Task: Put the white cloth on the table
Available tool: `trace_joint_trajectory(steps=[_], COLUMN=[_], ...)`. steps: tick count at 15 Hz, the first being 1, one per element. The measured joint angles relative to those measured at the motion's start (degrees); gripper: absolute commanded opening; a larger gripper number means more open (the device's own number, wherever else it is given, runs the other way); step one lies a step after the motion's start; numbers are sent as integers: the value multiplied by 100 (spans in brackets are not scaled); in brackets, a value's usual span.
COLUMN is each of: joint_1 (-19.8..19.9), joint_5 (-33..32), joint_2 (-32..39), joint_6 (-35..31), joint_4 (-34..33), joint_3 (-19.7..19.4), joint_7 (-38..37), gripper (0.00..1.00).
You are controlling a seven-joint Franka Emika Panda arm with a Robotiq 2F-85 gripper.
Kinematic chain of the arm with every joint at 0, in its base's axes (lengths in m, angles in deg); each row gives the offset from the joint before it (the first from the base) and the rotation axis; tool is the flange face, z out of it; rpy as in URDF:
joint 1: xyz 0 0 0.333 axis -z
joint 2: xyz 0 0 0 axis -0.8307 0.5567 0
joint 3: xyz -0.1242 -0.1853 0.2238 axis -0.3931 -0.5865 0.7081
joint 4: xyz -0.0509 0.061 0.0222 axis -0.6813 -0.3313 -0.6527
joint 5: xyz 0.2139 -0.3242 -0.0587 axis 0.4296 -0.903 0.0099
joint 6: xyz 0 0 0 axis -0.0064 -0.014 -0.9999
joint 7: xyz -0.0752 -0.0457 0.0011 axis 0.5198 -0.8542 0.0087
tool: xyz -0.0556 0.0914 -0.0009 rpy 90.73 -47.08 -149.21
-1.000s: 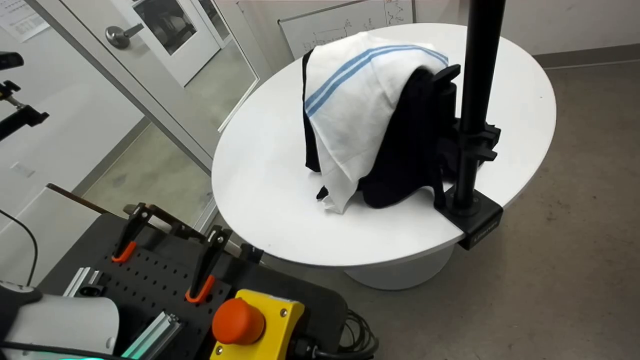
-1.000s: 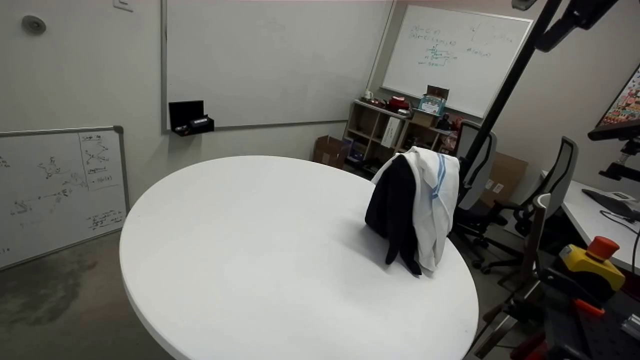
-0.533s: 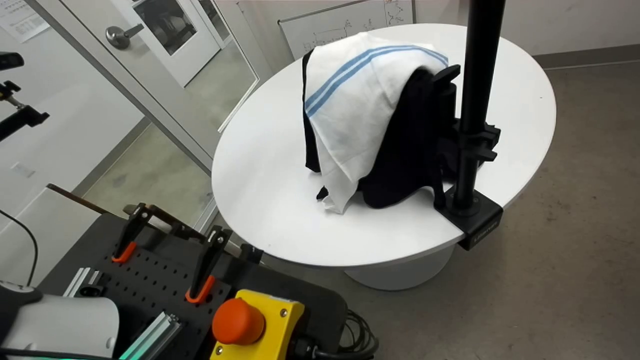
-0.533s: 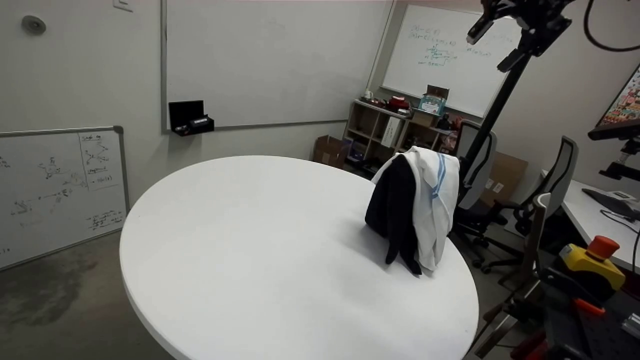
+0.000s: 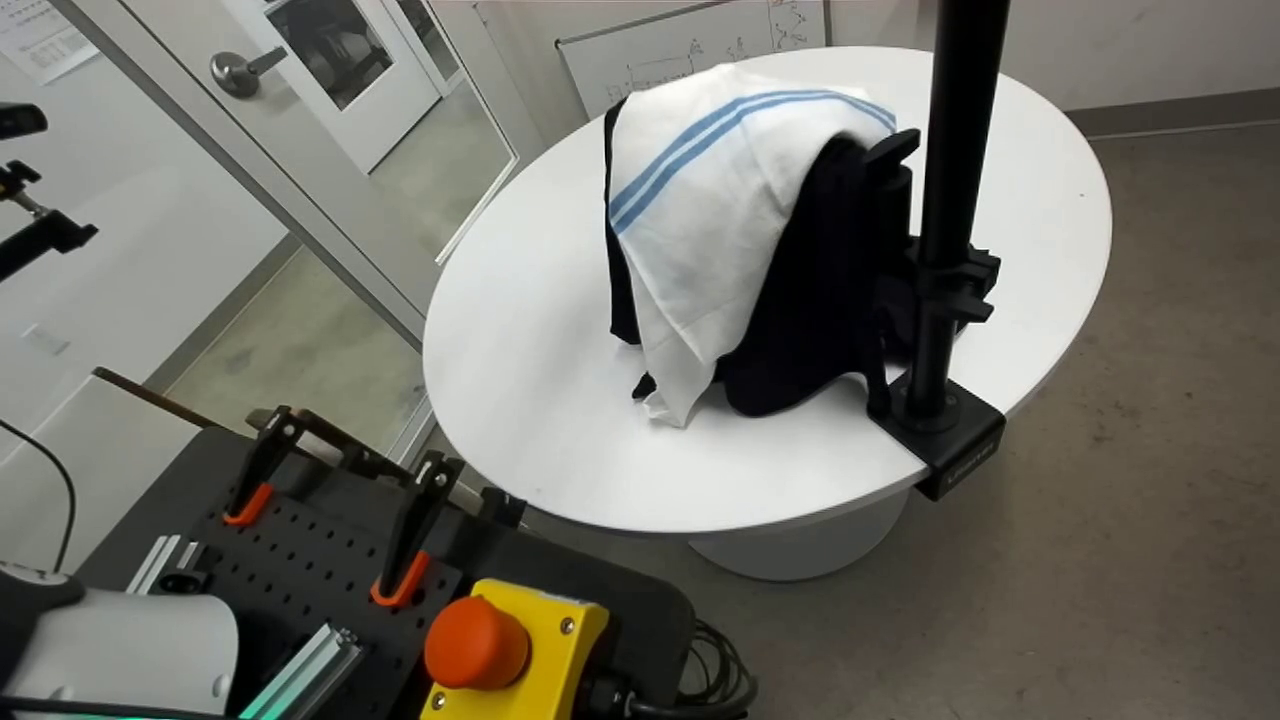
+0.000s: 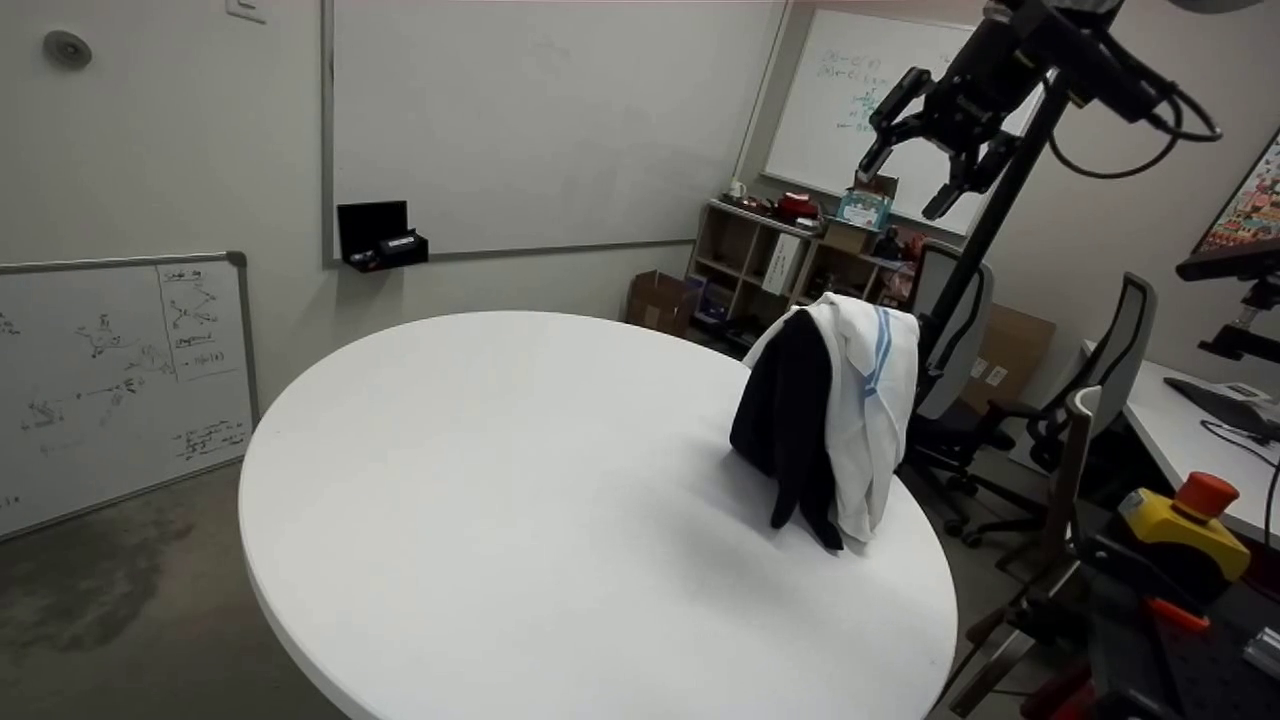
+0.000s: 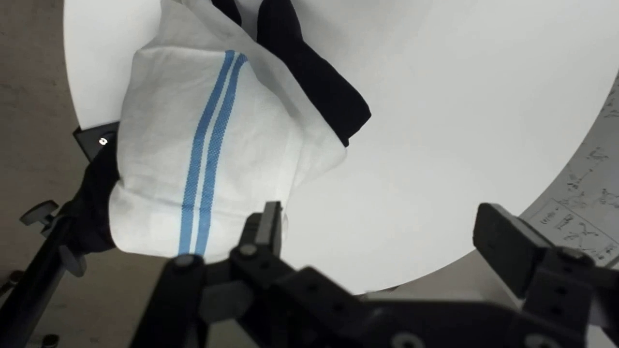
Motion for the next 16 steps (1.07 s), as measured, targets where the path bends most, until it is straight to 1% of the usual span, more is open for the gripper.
trace_joint_trajectory(steps=[4, 7, 11, 16], joint_1=[-67, -234, -577, -895], joint_5=[-189, -512, -1056, -1599], joint_2=[956, 1493, 1900, 2241], joint_6=[85, 317, 566, 677], joint_4=[-660, -1070, -1372, -1481], joint_3=[-152, -249, -331, -463], joint_7=[-22, -15, -15, -15], gripper=[100, 100, 100, 100])
